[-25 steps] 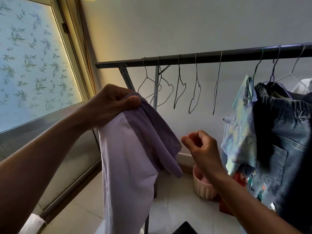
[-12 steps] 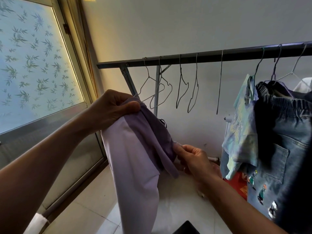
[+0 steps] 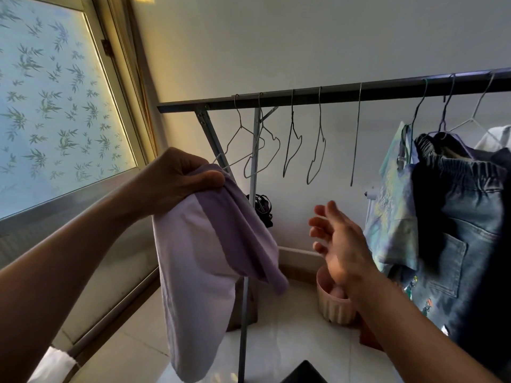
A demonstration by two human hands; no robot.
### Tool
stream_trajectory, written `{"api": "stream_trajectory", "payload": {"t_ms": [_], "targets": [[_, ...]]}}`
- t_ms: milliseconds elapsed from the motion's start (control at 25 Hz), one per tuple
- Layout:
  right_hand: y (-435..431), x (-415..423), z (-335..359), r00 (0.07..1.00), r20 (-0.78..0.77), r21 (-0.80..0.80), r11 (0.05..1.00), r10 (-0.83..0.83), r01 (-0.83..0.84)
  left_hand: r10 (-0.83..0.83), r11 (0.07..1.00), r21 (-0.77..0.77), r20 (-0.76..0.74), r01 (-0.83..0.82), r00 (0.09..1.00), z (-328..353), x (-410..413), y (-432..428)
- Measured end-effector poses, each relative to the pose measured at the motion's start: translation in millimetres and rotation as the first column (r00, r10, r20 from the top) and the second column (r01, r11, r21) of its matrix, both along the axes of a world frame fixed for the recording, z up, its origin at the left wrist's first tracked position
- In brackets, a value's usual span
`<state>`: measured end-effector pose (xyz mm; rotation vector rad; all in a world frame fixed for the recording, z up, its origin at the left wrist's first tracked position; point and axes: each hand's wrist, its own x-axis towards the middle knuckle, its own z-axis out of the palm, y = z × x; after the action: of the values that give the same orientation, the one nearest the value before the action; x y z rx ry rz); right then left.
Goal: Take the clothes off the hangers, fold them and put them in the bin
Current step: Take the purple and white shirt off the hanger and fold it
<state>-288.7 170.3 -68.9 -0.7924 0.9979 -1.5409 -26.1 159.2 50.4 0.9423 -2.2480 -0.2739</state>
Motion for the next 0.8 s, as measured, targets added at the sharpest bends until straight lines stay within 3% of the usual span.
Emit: {"api": "stream_trajectory", "payload": {"t_ms": [80,200,280,440,560,640,680,720,800], "targets": [[14.4,14.6,11.1,0.934,-0.356,-0.184,0.978,0.023,-0.094,0.008,0.998,0.061,0.035,-0.010,0.999,0.1,-11.3,3.3],[21.4,42.8,39.4,0.746,-0.641,-0.281,0.849,0.181,-0.447,-0.055,0.986,0.160,0.057,0.045,0.997,-5.5,-29.5,6.1],[13.6,51.3,48.1,0.686,-0.684,-0.252,0.802,0.249,-0.542,-0.083,0.978,0.192,0.034,0.075,0.996,-8.9,-35.0,7.7],[5.5,44.9,53.0,0.735,-0.547,-0.262,0.753,0.400,-0.604,0.013,0.987,0.158,-0.031,-0.008,0.999,-12.5,-28.7,6.0],[11.7,42.5,57.7,0.771,-0.598,-0.391,0.760,0.219,-0.519,0.203,0.976,-0.056,-0.139,-0.212,0.969,-21.1,-24.9,10.3],[16.4,44.0,57.6,0.775,-0.631,-0.471,0.776,0.036,-0.419,0.389,0.871,-0.178,-0.322,-0.459,0.863,-36.4,-33.3,28.0],[19.3,44.8,55.7,0.765,-0.643,-0.499,0.775,-0.033,-0.387,0.412,0.874,-0.078,-0.406,-0.480,0.816,-46.0,-41.3,39.0],[20.2,45.4,50.9,0.739,-0.668,-0.519,0.769,-0.092,-0.373,0.389,0.916,0.107,-0.473,-0.387,0.791,-53.8,-50.3,49.6],[23.1,47.7,40.6,0.624,-0.753,-0.533,0.750,-0.208,-0.393,0.345,0.898,0.435,-0.601,-0.066,0.721,-64.3,-67.0,61.8]]}}
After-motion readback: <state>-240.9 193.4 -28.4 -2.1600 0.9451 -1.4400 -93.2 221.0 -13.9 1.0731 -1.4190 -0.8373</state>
